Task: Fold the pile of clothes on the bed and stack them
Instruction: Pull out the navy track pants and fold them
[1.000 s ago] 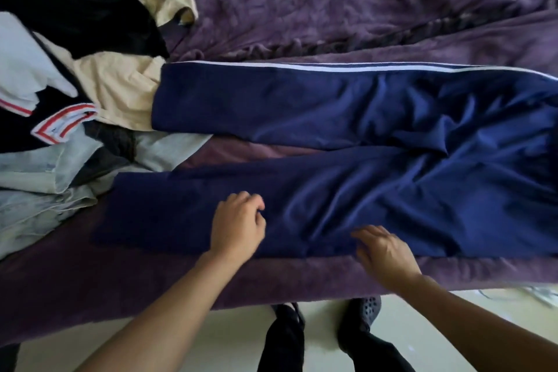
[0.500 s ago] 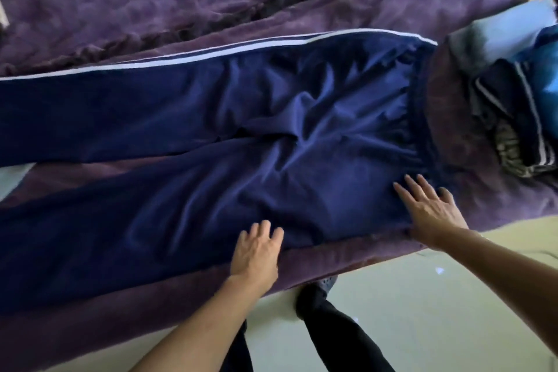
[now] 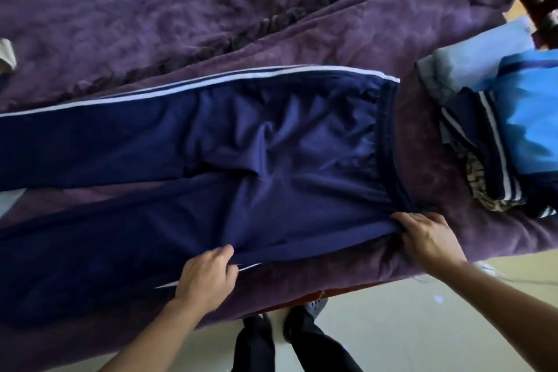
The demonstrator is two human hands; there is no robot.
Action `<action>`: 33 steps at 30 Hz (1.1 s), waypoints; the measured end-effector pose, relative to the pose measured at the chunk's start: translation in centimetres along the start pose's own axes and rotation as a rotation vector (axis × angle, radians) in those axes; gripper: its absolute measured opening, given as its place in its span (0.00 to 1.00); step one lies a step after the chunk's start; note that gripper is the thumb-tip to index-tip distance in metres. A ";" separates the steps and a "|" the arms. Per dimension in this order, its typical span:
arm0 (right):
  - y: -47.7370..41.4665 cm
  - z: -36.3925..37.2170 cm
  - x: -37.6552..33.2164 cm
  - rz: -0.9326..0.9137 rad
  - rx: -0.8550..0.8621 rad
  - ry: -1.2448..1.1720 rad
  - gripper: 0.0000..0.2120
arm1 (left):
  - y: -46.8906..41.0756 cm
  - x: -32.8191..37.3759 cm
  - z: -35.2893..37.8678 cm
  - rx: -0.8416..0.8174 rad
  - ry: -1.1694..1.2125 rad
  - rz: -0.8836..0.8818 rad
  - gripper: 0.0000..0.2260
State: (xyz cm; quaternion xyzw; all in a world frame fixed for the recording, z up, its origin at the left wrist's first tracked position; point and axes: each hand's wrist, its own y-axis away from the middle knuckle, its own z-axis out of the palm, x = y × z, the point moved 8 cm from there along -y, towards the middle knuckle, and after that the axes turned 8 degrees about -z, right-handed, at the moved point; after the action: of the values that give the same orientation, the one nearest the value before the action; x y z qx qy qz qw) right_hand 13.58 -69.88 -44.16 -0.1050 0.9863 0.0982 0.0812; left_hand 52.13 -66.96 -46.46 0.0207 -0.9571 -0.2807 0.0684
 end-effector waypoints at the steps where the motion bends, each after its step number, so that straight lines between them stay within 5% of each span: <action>1: -0.7 -1.2 0.5 0.024 0.018 0.000 0.07 | 0.2 0.1 -1.3 0.031 0.005 0.055 0.07; 4: -3.5 -4.6 3.0 0.149 0.054 -0.062 0.05 | -0.8 -0.5 -5.5 0.128 0.020 0.134 0.08; 9: -11.2 -8.7 3.6 0.188 0.107 -0.139 0.06 | -8.1 -6.1 -14.0 0.277 0.322 -0.132 0.07; 13: -19.6 -10.2 3.1 0.176 0.145 -0.096 0.11 | -15.6 -8.6 -19.3 0.349 0.478 -0.151 0.08; 19: -29.3 -8.7 5.1 0.287 0.091 0.032 0.16 | -26.2 -9.8 -21.3 0.321 0.438 -0.223 0.06; 27: -31.8 -3.4 6.1 0.451 -0.039 0.180 0.19 | -30.4 -9.7 -15.1 0.237 0.189 -0.304 0.08; 33: -33.4 -7.2 -0.2 0.232 0.083 0.284 0.17 | -24.5 -11.0 -17.2 0.410 0.148 -0.260 0.17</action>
State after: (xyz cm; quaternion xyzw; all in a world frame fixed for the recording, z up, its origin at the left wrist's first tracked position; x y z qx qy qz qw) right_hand 20.21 -103.38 -43.09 0.0002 0.9965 0.0504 -0.0667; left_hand 65.51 -95.90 -46.70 0.1776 -0.9757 -0.0848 0.0959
